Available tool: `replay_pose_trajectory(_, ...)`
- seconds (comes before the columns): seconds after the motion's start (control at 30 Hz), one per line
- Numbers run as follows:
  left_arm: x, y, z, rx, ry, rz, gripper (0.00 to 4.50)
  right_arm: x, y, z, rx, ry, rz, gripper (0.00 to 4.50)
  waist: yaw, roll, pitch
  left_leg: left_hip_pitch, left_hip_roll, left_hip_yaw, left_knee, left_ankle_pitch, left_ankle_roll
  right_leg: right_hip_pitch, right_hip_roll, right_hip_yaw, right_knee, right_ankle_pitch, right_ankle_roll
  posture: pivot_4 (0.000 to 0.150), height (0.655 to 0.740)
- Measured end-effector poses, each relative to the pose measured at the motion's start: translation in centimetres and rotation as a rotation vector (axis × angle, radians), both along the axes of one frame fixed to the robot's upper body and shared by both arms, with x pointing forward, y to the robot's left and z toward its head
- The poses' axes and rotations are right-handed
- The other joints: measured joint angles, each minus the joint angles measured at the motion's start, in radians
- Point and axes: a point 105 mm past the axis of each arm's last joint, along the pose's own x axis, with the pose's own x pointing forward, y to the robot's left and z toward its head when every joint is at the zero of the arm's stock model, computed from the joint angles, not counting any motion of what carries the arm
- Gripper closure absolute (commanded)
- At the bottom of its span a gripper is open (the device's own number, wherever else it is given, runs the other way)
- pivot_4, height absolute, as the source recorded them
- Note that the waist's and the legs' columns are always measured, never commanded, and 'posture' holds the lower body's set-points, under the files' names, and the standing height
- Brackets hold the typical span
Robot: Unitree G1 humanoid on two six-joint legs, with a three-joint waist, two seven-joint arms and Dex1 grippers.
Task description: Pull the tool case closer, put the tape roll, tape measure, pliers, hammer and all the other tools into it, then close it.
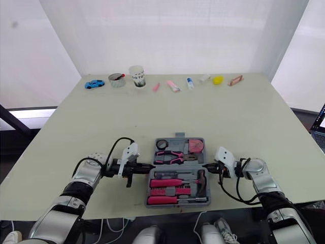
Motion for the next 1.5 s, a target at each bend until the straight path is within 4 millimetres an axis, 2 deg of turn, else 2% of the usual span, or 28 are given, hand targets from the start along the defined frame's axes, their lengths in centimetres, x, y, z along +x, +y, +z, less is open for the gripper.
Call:
replay_pose_trajectory(0.5, -0.5, 0.3, -0.1, 0.001, 0.011, 0.008, 4.34, -0.6, 0.0, -0.1, 0.007, 0.031, 0.000, 4.45, -0.001, 0.000, 0.000, 0.000, 0.000, 0.000, 0.000, 0.000, 0.000, 0.000, 0.000, 0.000, 0.000, 0.000, 0.000, 0.150, 0.7400)
replay_pose_trajectory(1.5, -0.6, 0.6, -0.1, -0.015, 0.011, 0.017, 4.34, 0.8, -1.6, 0.2, -0.020, -0.048, -0.058, 4.45, -0.002, 0.000, 0.000, 0.001, 0.000, 0.000, 0.000, 0.000, 0.000, 0.000, 0.000, 0.000, 0.000, 0.000, 0.000, 0.150, 0.7400)
